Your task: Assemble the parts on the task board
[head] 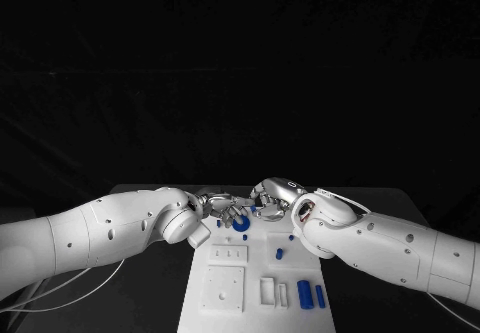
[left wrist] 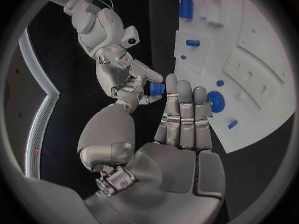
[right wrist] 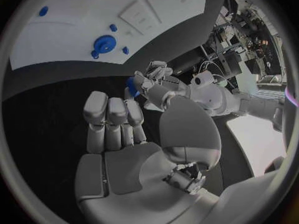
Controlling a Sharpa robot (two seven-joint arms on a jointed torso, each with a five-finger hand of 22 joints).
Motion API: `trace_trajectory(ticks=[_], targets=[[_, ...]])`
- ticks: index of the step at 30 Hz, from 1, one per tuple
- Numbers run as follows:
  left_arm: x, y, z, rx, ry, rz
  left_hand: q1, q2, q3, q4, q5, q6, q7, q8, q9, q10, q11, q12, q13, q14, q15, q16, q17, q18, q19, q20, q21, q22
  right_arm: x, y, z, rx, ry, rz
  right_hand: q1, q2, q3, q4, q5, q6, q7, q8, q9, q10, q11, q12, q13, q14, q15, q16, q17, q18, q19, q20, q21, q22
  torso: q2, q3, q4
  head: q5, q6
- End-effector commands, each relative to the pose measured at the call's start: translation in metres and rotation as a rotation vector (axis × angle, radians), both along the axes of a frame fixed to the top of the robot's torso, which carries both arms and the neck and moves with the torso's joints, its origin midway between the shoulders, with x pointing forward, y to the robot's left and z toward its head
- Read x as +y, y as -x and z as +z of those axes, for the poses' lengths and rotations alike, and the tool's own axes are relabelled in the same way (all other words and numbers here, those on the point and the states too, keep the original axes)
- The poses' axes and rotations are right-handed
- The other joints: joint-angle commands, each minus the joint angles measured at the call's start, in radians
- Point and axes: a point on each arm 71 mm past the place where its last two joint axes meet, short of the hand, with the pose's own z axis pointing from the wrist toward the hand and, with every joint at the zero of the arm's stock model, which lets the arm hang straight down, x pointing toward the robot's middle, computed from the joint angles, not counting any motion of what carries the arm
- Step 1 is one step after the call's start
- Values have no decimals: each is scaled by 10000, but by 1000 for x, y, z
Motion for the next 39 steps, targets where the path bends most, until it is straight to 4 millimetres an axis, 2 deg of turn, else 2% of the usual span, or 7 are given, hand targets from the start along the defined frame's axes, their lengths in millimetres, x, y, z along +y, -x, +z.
trace_trajectory(ticks=[1, 10, 19, 24, 27, 33, 39], targets=[[-4, 1, 0, -18, -27, -111, 101, 50, -12, -43, -52, -7, 44, -33, 15, -80, 15, 51, 18, -75, 21, 3, -19, -148, -81, -554, 24, -11, 2, 1, 0, -58, 105, 73, 5, 96, 11, -46, 50, 528, 45, 113, 329, 20, -72, 35, 307, 7, -45, -44, -5, 1144, -19, -68, 0, 106, 6, 2, -2, -11, 2], [-6, 2, 0, 58, 42, -156, 258, 270, -71, -197, -47, 39, 36, -34, 27, -138, 11, 133, 68, -81, 19, 23, -54, -175, -111, -568, 47, -23, 8, 3, 1, -32, 98, 205, -5, 100, 24, -54, 51, 528, 45, 108, 330, 20, -72, 34, 307, 9, -46, -48, -6, 1144, -15, -66, -3, 103, 22, -5, 17, -46, 27], [-8, 3, 0, 100, 105, -211, 413, 520, -126, -402, -43, 98, 23, -36, 34, -179, 1, 219, 112, -86, 14, 48, -91, -202, -134, -580, 71, -40, 13, 4, 0, 11, 121, 299, -14, 103, 33, -60, 50, 527, 46, 104, 330, 22, -72, 35, 308, 11, -46, -52, -7, 1144, -12, -64, -6, 100, 26, -4, 3, -39, 19], [-9, 3, 0, 157, 194, -214, 517, 765, -151, -578, -36, 132, 16, -46, 33, -203, -5, 272, 136, -87, 9, 67, -119, -218, -152, -588, 87, -55, 14, 4, -2, 47, 149, 328, -19, 105, 37, -63, 50, 527, 46, 102, 331, 20, -72, 33, 307, 12, -46, -53, -8, 1144, -10, -63, -8, 99, 27, 0, -1, -41, 13], [-9, 3, 0, 152, 259, -186, 684, 1073, -90, -793, 66, 144, 19, -69, 21, -237, -1, 301, 144, -100, 13, 71, -149, -237, -179, -588, 96, -67, 14, 4, -3, 75, 166, 334, -23, 106, 40, -64, 50, 527, 46, 101, 331, 10, -72, 23, 299, 12, -46, -55, -8, 1144, -10, -63, -9, 98, 24, -1, -1, -39, 11], [-9, 3, 1, 182, 341, -142, 783, 1521, -32, -1153, 318, 209, 20, -93, 5, -290, 6, 341, 146, -131, 30, 78, -208, -277, -226, -579, 118, -93, 15, 5, -5, 134, 194, 346, -29, 108, 46, -68, 51, 527, 46, 98, 331, 10, -72, 23, 300, 12, -46, -58, -9, 1144, -10, -61, -12, 97, 30, 4, 0, -39, 3], [-8, 3, 0, 192, 339, -117, 805, 1619, -14, -1235, 375, 216, 21, -99, 2, -296, 8, 348, 146, -132, 31, 83, -217, -283, -231, -578, 124, -97, 13, 5, -6, 147, 198, 302, -30, 108, 47, -68, 51, 527, 46, 98, 331, 13, -72, 26, 302, 12, -46, -58, -10, 1144, -10, -61, -12, 96, 29, 10, -10, -27, 9]])
